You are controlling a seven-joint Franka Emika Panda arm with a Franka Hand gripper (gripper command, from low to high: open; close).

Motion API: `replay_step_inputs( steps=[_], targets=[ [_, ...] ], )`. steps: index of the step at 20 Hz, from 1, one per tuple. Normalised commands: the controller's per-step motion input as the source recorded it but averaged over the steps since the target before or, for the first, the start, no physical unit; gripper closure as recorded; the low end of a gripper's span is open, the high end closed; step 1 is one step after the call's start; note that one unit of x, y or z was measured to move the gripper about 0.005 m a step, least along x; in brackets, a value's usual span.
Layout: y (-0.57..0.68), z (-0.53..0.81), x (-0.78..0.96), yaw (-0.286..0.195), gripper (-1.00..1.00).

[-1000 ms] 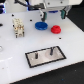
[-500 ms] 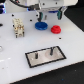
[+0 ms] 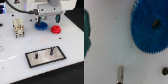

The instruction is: Insert the blue gear onto the right peg, followed by the red gear

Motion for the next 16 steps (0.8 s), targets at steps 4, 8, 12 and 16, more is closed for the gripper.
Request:
replay_step_inputs(
  steps=[4,8,12,16],
  targets=[
    [-0.33,-0.07,-0.3,0.0,-1.0],
    [-0.12,-0.14,-0.24,0.0,-1.0],
    [-0.04,-0.32,-0.11,0.0,-1.0],
    [0.05,-0.37,-0.15,0.0,-1.0]
  ],
)
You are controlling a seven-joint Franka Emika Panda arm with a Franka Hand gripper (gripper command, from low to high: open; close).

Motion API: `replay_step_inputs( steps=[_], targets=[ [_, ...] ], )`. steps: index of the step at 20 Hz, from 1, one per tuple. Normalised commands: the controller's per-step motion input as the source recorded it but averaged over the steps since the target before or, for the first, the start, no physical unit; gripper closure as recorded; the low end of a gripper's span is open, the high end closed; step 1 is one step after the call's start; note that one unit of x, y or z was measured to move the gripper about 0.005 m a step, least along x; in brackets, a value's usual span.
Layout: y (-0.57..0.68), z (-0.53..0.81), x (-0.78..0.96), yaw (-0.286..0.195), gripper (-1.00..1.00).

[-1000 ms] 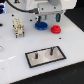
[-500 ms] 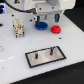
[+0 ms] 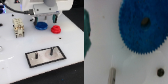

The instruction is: Insert the blue gear onto the right peg, followed by the red gear

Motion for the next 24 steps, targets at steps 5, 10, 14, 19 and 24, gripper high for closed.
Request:
replay_step_inputs(
  steps=[5,10,14,19,24],
  targets=[
    [-0.05,-0.38,-0.17,0.0,-1.0],
    [-0.09,-0.32,-0.28,0.0,1.0],
    [0.0,-0.18,-0.28,0.0,1.0],
    [0.0,0.0,-0.1,0.0,1.0],
    [0.01,0.42,0.15,0.0,1.0]
  ],
)
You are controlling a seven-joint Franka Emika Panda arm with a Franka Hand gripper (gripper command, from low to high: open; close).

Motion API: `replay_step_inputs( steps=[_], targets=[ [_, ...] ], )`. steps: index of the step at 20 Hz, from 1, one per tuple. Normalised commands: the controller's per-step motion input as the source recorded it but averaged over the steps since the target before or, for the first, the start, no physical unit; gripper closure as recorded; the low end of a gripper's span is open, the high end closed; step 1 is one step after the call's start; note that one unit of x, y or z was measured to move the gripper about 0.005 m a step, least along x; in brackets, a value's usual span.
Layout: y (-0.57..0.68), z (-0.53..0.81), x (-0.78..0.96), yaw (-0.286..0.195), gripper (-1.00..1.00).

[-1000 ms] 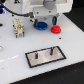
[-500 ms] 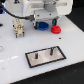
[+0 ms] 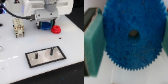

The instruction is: Insert the blue gear onto the right peg, followed by the red gear

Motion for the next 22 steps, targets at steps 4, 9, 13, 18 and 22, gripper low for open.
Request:
replay_step_inputs(
  steps=[4,9,13,18,22],
  targets=[
    [0.0,0.56,0.37,0.0,1.0],
    [-0.1,0.55,0.66,0.0,1.0],
    [-0.13,0.55,0.74,0.0,1.0],
    [-0.13,0.54,0.77,0.0,1.0],
    [-0.15,0.49,0.81,0.0,1.0]
  ],
)
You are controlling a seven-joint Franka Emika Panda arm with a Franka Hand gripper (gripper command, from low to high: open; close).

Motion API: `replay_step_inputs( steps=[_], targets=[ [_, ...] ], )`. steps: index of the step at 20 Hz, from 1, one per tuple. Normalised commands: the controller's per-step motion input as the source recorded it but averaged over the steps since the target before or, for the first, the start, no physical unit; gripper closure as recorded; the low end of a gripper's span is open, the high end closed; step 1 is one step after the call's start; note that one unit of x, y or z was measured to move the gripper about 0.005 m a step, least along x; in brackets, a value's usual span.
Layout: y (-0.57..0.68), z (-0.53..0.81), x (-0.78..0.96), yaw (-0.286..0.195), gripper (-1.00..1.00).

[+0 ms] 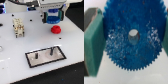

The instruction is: Insert the blue gear onto the right peg, followed by the red gear

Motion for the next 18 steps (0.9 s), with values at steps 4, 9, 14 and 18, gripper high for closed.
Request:
replay_step_inputs(
  steps=[4,9,14,18],
  targets=[
    [-0.15,0.42,0.84,0.0,1.0],
    [-0.16,0.35,0.88,0.0,1.0],
    [-0.2,0.22,0.89,0.0,1.0],
    [-0.2,0.15,0.86,0.0,1.0]
  ],
)
